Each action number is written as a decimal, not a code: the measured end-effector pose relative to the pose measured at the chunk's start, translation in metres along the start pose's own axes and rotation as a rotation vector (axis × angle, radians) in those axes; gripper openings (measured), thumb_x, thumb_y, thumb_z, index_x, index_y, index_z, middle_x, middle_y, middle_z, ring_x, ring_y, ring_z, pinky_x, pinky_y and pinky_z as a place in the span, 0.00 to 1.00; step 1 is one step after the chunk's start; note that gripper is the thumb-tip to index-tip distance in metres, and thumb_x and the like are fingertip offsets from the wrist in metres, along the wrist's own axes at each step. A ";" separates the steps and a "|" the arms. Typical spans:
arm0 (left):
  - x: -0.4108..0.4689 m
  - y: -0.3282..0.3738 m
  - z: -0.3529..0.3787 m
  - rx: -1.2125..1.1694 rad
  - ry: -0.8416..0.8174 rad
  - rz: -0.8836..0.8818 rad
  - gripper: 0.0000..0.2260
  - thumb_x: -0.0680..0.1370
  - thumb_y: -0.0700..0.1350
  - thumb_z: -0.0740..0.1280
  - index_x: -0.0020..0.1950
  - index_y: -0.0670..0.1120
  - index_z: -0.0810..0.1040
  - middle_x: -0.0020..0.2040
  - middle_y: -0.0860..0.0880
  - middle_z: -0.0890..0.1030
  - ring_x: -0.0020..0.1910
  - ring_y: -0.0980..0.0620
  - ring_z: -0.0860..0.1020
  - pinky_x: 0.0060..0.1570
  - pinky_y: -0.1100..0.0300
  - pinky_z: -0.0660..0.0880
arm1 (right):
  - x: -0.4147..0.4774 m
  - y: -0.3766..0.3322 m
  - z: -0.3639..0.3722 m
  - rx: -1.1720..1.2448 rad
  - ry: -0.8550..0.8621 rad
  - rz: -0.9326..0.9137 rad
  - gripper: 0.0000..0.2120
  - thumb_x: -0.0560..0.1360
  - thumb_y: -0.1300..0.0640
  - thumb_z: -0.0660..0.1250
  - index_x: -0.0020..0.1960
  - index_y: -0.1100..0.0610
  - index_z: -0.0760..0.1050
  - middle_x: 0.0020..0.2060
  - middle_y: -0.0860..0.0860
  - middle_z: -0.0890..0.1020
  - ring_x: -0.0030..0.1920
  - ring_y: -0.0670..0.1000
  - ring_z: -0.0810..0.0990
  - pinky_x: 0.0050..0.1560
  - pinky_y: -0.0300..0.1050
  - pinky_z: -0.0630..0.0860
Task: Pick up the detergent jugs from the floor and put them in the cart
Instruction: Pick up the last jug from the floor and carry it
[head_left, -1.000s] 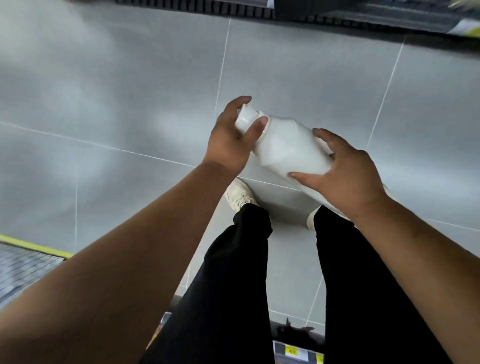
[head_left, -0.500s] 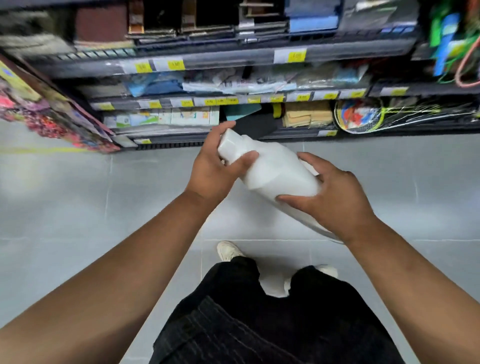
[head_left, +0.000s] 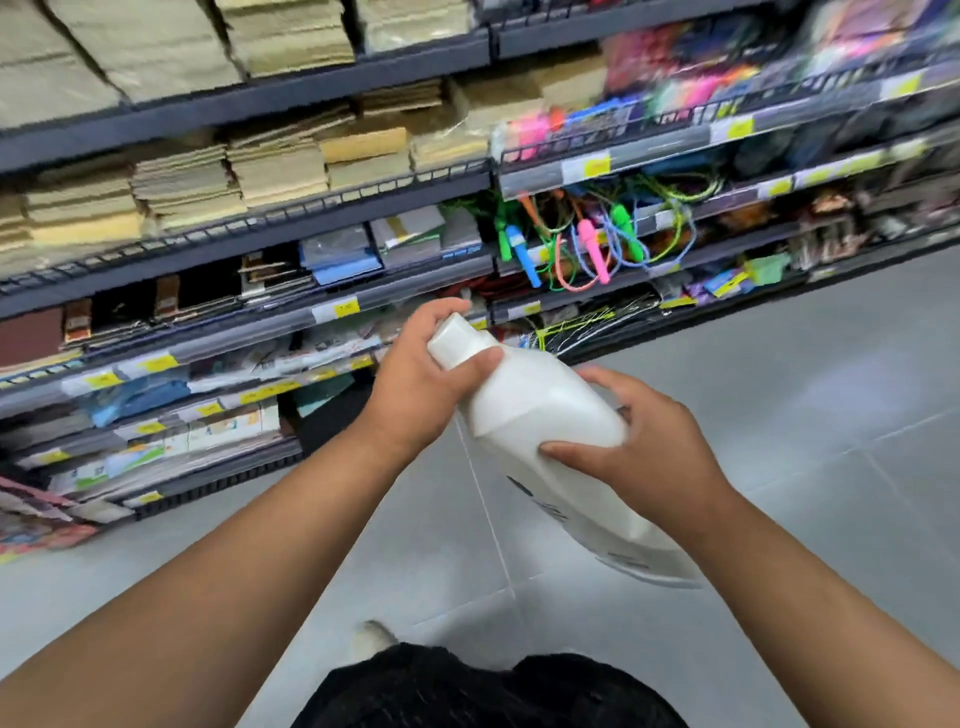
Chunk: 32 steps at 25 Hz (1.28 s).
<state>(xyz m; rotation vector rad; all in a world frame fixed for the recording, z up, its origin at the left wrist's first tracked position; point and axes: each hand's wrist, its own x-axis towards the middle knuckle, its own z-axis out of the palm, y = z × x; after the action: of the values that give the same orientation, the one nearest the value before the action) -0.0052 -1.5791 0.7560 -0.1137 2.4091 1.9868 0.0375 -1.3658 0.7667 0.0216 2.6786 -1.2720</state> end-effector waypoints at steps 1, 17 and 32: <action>0.010 0.013 0.026 -0.005 -0.037 0.027 0.20 0.73 0.43 0.75 0.62 0.52 0.74 0.49 0.52 0.78 0.39 0.62 0.77 0.39 0.64 0.76 | 0.000 0.011 -0.024 0.013 0.043 0.009 0.33 0.60 0.40 0.79 0.63 0.40 0.74 0.53 0.36 0.80 0.51 0.44 0.78 0.53 0.41 0.74; 0.230 0.142 0.387 -0.039 -0.677 0.241 0.23 0.68 0.50 0.77 0.59 0.60 0.74 0.57 0.52 0.79 0.52 0.53 0.78 0.53 0.59 0.75 | 0.089 0.146 -0.304 0.140 0.536 0.376 0.29 0.59 0.49 0.82 0.58 0.39 0.77 0.47 0.36 0.83 0.42 0.37 0.81 0.39 0.28 0.73; 0.391 0.251 0.794 -0.014 -1.067 0.293 0.21 0.72 0.43 0.75 0.61 0.57 0.75 0.49 0.55 0.78 0.39 0.61 0.75 0.39 0.67 0.71 | 0.206 0.349 -0.596 0.370 0.833 0.500 0.30 0.60 0.50 0.81 0.61 0.39 0.78 0.47 0.37 0.84 0.42 0.37 0.81 0.33 0.27 0.70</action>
<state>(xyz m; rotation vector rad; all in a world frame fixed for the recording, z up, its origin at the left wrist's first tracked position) -0.4384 -0.7708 0.8265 1.0532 1.7241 1.4952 -0.2254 -0.6978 0.8340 1.4506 2.6326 -1.8037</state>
